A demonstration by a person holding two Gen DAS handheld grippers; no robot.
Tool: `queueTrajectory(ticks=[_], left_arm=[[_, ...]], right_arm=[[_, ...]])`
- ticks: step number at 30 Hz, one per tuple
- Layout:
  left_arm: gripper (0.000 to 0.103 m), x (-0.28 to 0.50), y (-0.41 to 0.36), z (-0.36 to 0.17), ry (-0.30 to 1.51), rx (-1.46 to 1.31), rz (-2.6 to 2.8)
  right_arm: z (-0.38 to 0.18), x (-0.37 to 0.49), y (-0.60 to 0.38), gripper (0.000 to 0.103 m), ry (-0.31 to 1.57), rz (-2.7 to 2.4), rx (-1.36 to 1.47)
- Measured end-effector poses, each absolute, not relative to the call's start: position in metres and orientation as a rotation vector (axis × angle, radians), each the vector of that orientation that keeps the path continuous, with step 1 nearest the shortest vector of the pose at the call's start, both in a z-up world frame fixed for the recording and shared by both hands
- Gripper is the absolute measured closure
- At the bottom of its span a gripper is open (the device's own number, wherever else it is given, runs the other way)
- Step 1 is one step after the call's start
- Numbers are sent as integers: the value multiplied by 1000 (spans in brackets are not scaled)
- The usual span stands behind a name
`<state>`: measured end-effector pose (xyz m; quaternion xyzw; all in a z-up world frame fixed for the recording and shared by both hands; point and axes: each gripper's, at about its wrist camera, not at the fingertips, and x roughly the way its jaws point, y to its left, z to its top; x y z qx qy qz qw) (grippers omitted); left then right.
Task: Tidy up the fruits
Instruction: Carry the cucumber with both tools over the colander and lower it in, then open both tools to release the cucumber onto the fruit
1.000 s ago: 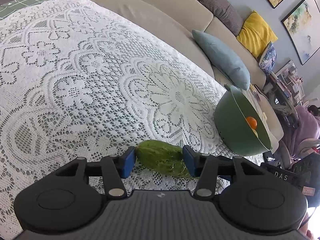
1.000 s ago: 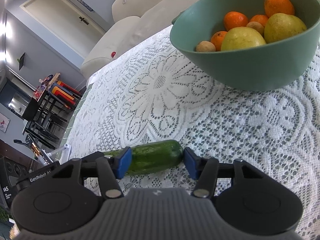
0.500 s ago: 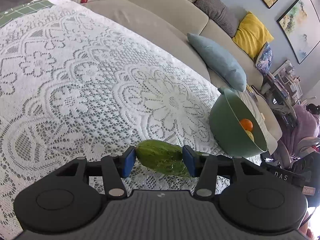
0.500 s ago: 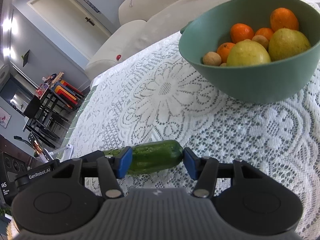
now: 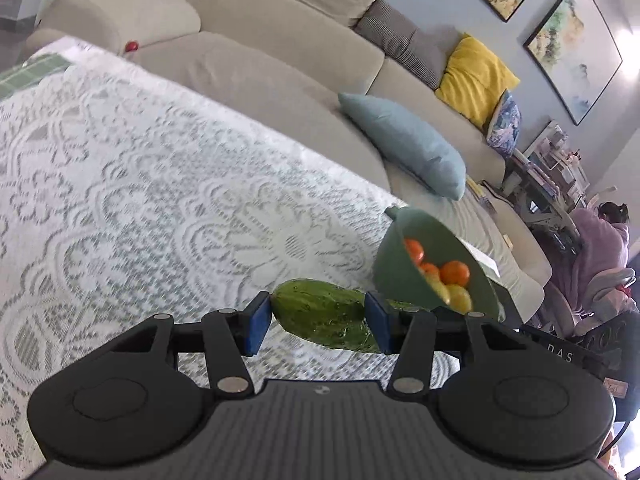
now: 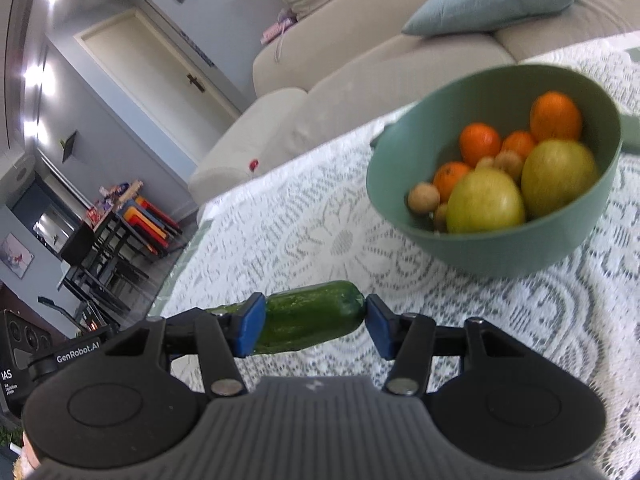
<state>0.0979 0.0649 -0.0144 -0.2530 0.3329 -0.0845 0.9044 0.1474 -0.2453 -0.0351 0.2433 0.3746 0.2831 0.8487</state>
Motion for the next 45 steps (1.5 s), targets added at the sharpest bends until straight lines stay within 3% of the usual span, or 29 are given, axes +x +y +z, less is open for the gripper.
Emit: queueTrajectory(ticks=[19, 31, 45], left_arm=[[45, 174, 0, 24, 643, -464, -301], [45, 234, -47, -7, 739, -455, -367], [44, 252, -59, -22, 804, -404, -389]], right_arm=[[8, 185, -313, 51, 623, 476, 546], [-12, 232, -351, 51, 660, 320, 574], [-28, 251, -355, 49, 682, 239, 502]])
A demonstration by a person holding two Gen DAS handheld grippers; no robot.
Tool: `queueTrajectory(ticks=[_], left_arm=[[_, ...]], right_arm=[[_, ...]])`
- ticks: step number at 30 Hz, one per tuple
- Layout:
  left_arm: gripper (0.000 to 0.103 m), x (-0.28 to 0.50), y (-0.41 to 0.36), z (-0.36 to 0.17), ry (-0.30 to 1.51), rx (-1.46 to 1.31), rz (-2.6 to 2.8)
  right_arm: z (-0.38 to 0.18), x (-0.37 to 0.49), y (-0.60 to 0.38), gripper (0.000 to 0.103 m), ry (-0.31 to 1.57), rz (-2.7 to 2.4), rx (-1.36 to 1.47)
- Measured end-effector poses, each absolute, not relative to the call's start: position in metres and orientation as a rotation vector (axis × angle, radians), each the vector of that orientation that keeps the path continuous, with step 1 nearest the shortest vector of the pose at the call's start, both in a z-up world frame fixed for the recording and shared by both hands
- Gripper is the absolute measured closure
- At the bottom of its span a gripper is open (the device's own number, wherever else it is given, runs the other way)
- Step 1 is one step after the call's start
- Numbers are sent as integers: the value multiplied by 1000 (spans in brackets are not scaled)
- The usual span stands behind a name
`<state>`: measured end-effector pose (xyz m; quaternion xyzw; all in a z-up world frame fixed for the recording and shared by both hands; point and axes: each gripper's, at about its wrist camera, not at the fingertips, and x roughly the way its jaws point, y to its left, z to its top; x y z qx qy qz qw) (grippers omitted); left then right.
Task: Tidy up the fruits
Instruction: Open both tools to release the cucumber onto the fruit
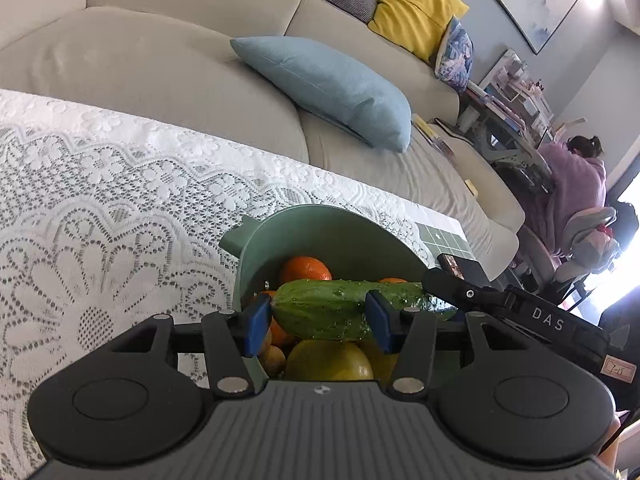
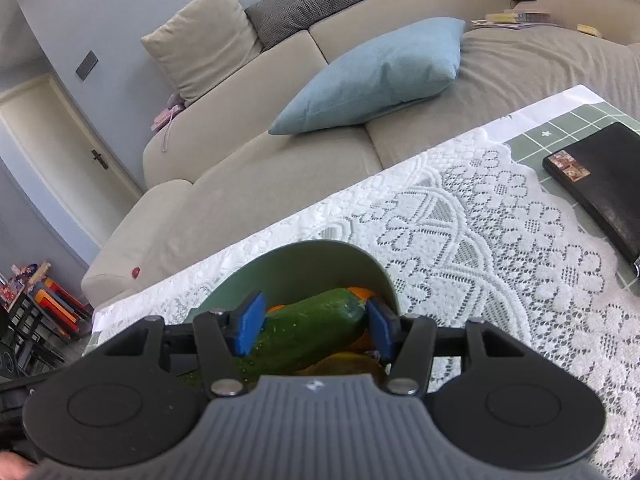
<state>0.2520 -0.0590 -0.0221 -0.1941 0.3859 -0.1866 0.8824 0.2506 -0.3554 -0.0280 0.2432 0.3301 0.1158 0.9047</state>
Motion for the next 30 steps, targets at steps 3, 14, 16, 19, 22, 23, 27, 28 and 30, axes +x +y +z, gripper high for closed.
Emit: queueTrajectory(ticks=[3, 14, 16, 19, 22, 23, 27, 28, 30], left_arm=[[43, 253, -65, -19, 802, -352, -375], [39, 246, -87, -16, 744, -168, -303], [35, 243, -90, -15, 717, -128, -284], [32, 237, -95, -9, 667, -82, -256], [32, 231, -97, -3, 657, -80, -250], [32, 229, -97, 0, 652, -75, -243], [32, 215, -97, 12, 621, -48, -209], [32, 210, -96, 17, 610, -44, -195], [29, 201, -93, 26, 586, -40, -172]], right_arm=[[-28, 250, -351, 49, 670, 233, 462], [-18, 241, -327, 45, 598, 202, 256], [-15, 238, -324, 45, 584, 202, 233], [-12, 235, -320, 41, 560, 190, 209], [-8, 232, -320, 39, 541, 194, 213], [-6, 230, -319, 39, 533, 193, 211], [3, 218, -320, 35, 483, 180, 203], [7, 213, -319, 34, 468, 177, 202], [14, 202, -318, 30, 435, 181, 201]])
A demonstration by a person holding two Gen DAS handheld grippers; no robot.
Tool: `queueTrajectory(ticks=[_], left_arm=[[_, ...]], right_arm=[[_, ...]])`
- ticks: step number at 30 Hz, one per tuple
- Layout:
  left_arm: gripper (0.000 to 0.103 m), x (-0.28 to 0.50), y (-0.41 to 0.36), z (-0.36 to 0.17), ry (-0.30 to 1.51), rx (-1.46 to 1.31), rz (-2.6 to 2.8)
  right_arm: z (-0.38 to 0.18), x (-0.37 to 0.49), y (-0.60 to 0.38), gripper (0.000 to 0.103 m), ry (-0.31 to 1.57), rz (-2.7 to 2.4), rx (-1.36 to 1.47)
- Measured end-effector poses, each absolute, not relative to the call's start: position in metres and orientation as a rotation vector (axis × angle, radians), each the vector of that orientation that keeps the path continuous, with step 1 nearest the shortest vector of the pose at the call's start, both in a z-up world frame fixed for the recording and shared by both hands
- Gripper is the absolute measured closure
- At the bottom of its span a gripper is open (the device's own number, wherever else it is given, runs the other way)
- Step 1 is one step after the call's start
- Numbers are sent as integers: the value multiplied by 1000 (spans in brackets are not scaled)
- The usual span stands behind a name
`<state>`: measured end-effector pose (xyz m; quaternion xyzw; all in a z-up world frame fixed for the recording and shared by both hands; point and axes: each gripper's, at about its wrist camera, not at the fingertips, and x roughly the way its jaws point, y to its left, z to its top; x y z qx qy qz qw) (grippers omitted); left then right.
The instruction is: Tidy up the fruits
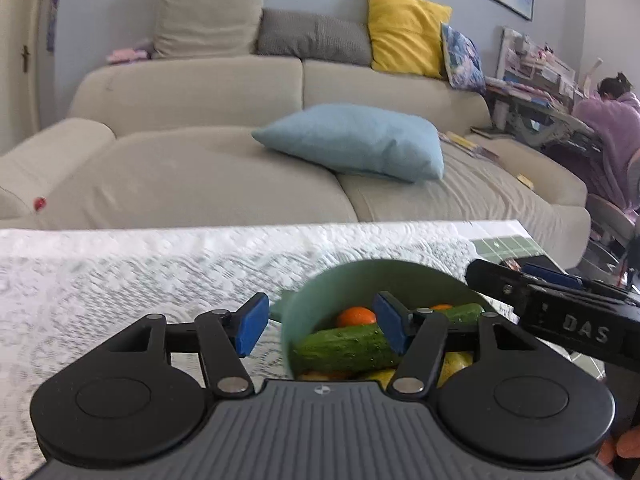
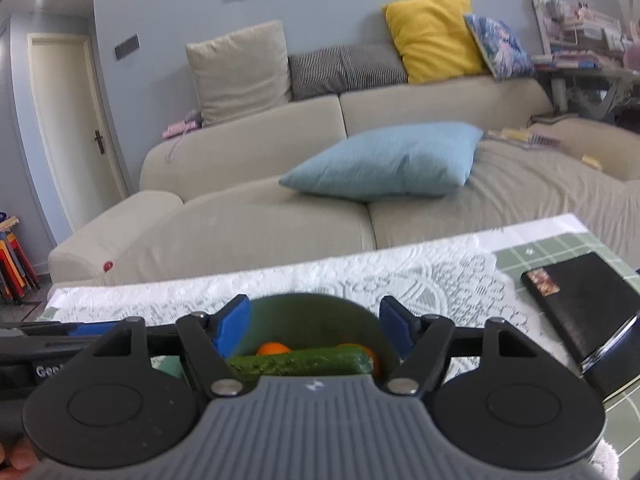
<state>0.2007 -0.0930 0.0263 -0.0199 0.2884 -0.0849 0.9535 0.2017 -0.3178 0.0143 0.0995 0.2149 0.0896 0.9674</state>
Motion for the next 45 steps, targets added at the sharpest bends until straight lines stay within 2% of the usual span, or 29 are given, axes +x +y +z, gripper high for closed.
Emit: queueTrajectory(ticks=[5, 7, 11, 13, 19, 22, 34, 45], left_arm=[[20, 164, -86, 51, 487, 10, -134], [14, 148, -84, 59, 437, 41, -125], [12, 113, -80, 69, 359, 93, -91], [7, 100, -78, 72, 343, 108, -74], [0, 59, -76, 61, 256, 148, 17], [0, 47, -73, 50, 262, 162, 28], [0, 39, -38, 5, 399, 8, -21], [0, 37, -26, -14, 436, 62, 41]], right_arm=[[36, 161, -310, 19, 323, 212, 202], [42, 148, -304, 18, 292, 219, 183], [45, 131, -290, 17, 270, 221, 129], [42, 122, -288, 14, 271, 232, 147], [27, 90, -276, 14, 263, 221, 132], [19, 73, -270, 9, 247, 201, 104], [-4, 31, -255, 7, 299, 171, 20], [-19, 27, -233, 4, 353, 176, -54]])
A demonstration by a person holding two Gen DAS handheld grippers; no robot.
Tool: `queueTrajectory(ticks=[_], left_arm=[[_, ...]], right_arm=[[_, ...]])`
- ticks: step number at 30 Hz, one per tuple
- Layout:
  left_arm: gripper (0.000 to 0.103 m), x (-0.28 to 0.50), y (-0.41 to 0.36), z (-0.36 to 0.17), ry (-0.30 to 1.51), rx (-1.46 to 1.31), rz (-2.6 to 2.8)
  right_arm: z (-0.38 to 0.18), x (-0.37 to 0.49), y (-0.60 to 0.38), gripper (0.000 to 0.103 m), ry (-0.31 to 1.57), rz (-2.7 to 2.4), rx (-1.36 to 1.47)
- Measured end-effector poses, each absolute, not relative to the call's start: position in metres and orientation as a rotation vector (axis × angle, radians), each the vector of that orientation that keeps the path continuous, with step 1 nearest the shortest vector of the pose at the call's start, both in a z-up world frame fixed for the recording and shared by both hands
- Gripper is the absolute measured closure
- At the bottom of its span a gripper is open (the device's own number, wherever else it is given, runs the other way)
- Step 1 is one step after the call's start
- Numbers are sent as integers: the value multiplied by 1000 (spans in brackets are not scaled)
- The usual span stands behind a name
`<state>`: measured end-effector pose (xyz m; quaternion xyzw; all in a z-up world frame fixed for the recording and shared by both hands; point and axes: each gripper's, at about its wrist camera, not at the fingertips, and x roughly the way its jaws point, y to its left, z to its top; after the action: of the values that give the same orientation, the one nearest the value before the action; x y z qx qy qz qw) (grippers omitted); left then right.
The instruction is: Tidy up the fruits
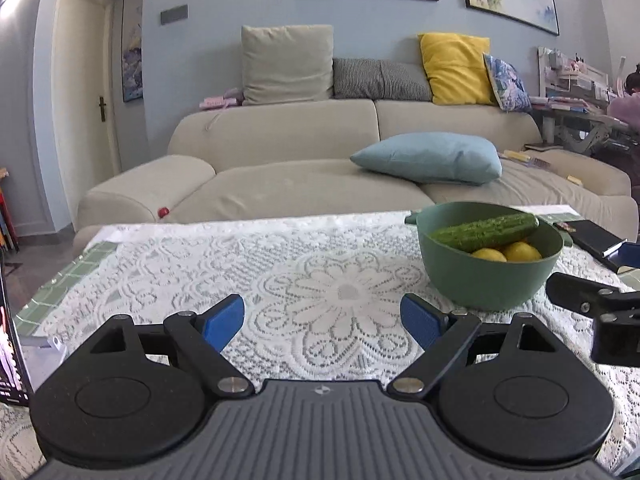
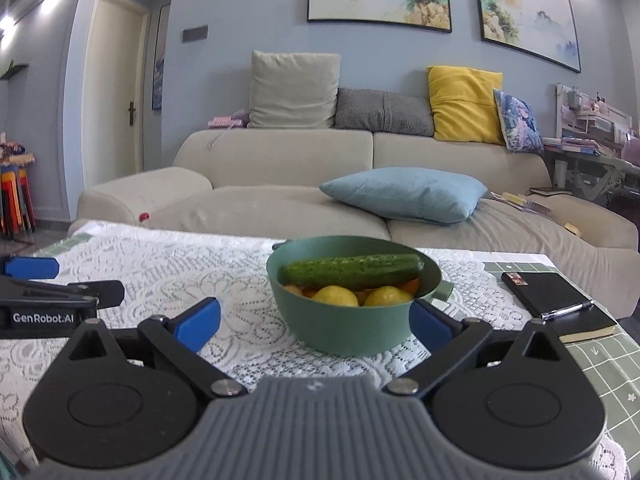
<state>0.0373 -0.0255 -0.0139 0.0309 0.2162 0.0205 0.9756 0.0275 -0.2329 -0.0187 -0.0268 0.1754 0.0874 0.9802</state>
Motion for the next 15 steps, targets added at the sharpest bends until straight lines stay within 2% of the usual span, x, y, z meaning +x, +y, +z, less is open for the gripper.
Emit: queueTrajectory(ticks=[8, 15], left_arm=[[0, 39, -23, -22, 479, 61, 35], [0, 43, -24, -27, 516, 53, 27]], right_arm=[[-28, 44, -230, 4, 466, 207, 5], [-29, 42, -230, 4, 467, 201, 0]])
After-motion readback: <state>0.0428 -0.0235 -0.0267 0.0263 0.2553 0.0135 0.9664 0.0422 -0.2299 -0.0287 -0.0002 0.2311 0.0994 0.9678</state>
